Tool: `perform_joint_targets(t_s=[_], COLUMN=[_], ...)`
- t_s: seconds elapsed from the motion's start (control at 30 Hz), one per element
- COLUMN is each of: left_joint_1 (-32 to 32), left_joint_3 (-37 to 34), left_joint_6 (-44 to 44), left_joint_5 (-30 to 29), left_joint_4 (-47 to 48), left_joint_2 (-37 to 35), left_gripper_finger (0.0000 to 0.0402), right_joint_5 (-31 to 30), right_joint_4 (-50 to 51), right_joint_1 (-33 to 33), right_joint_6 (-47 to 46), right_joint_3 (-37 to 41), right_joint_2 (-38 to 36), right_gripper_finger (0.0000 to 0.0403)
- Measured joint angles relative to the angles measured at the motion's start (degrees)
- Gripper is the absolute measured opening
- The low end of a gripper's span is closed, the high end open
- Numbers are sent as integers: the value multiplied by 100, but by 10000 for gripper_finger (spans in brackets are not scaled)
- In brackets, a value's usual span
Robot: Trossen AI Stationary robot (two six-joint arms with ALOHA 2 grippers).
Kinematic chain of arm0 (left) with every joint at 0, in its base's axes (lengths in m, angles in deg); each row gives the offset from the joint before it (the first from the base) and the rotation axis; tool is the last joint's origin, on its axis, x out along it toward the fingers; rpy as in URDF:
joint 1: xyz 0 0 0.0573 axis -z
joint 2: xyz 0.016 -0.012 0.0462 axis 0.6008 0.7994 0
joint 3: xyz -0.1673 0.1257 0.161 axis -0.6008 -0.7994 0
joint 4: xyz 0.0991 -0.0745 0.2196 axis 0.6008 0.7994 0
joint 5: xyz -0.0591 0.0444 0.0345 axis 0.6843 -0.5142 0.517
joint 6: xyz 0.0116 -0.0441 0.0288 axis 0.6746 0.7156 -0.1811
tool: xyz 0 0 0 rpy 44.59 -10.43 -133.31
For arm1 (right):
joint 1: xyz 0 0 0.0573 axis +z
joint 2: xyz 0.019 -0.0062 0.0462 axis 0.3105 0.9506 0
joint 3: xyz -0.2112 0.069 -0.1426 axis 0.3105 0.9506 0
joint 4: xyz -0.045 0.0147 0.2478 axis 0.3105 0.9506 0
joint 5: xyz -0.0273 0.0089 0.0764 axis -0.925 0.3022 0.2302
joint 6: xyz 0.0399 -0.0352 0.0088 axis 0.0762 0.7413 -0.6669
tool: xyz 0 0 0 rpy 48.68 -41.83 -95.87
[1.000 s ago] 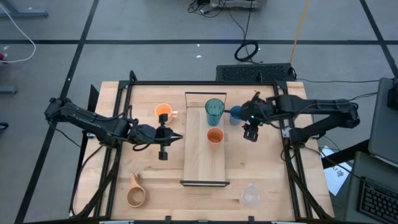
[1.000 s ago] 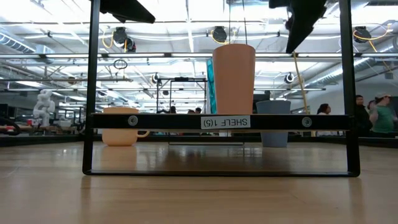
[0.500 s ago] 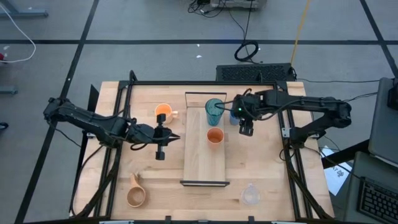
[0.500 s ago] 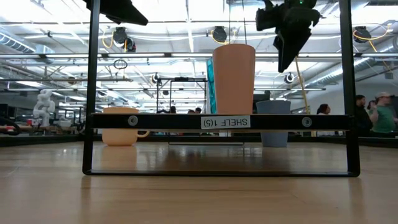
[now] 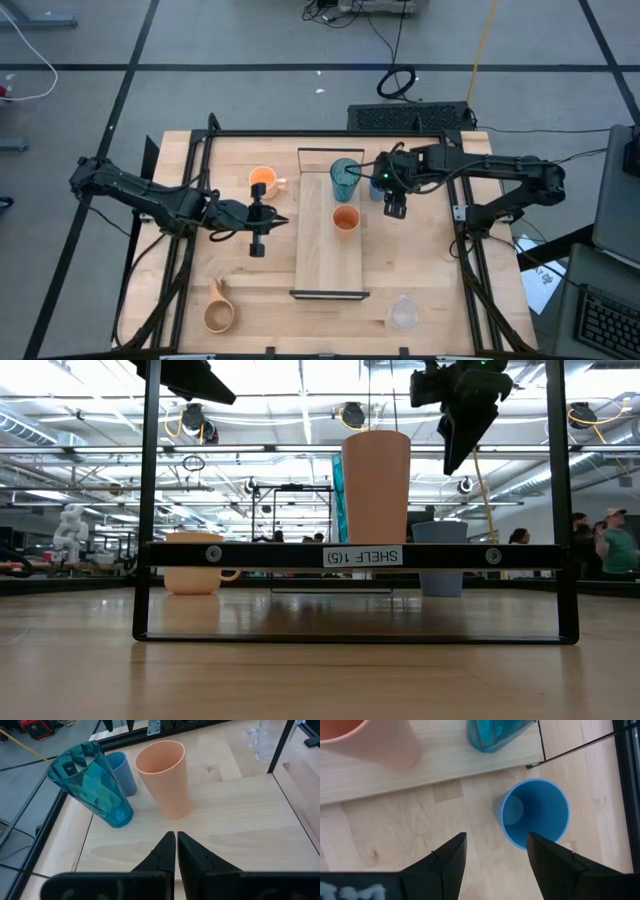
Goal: Stack small to large cups/mugs on shelf
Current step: Put the blue cup on the shelf
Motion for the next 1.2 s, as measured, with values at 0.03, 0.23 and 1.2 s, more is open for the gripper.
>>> perform_joint_targets(t_s=[0.03, 0.23, 1.2], left_joint_1=[0, 0, 0], left_joint_3=[0, 0, 0], left_joint_6=[2, 14, 15], left_joint_5=[-22, -123, -132], left_joint_4=[-2, 22, 166], left_joint_2=[2, 11, 11], left_gripper_finger=[21, 21, 21], right_joint_5=[0, 0, 0], right_joint_4=[1, -21, -38], right_joint_1=[0, 0, 17], right_joint_6=[-1, -16, 42], right_joint_3=[1, 4, 9], right_joint_2=[0, 0, 0], right_gripper_finger=[199, 199, 199])
